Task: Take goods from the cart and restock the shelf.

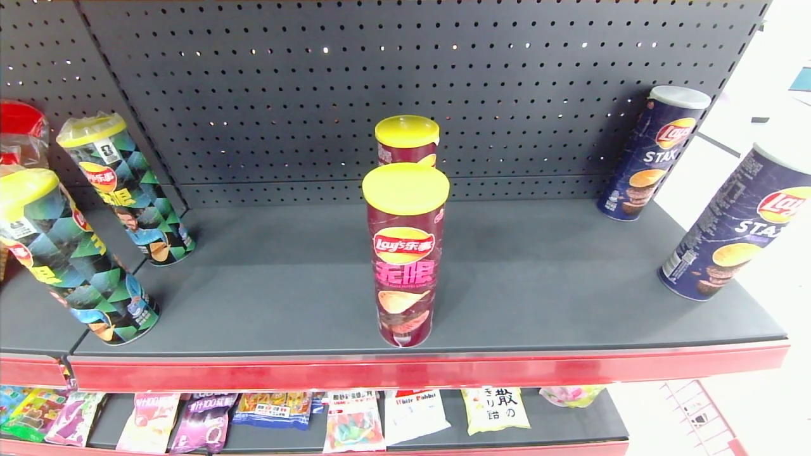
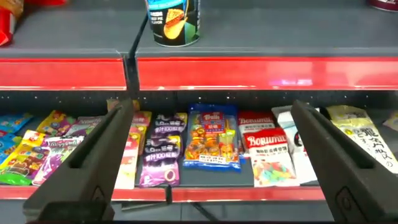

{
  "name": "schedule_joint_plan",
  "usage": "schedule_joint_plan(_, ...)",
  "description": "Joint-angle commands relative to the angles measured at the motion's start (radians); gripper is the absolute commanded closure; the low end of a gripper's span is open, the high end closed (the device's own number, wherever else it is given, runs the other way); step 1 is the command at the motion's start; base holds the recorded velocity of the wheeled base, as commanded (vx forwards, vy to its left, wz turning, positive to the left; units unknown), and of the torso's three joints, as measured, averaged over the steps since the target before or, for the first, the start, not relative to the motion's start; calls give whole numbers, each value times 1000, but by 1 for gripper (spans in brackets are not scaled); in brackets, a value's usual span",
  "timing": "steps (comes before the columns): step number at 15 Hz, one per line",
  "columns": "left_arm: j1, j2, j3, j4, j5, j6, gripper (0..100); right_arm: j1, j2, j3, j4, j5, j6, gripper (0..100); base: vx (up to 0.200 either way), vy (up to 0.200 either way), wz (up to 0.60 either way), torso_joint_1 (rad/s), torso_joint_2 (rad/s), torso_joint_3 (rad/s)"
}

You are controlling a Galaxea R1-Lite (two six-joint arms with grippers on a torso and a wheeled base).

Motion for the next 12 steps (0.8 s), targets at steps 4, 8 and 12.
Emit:
schedule_joint_plan(4,0,2,0,0,0,0,0,0,2,0,0,0,0,0,0,0,0,0,0,0)
schedule_joint_plan(8,0,2,0,0,0,0,0,0,2,0,0,0,0,0,-150,0,0,8,5,2)
schedule_joint_plan(12,0,2,0,0,0,0,0,0,2,0,0,0,-2,0,0,0,0,0,0,0)
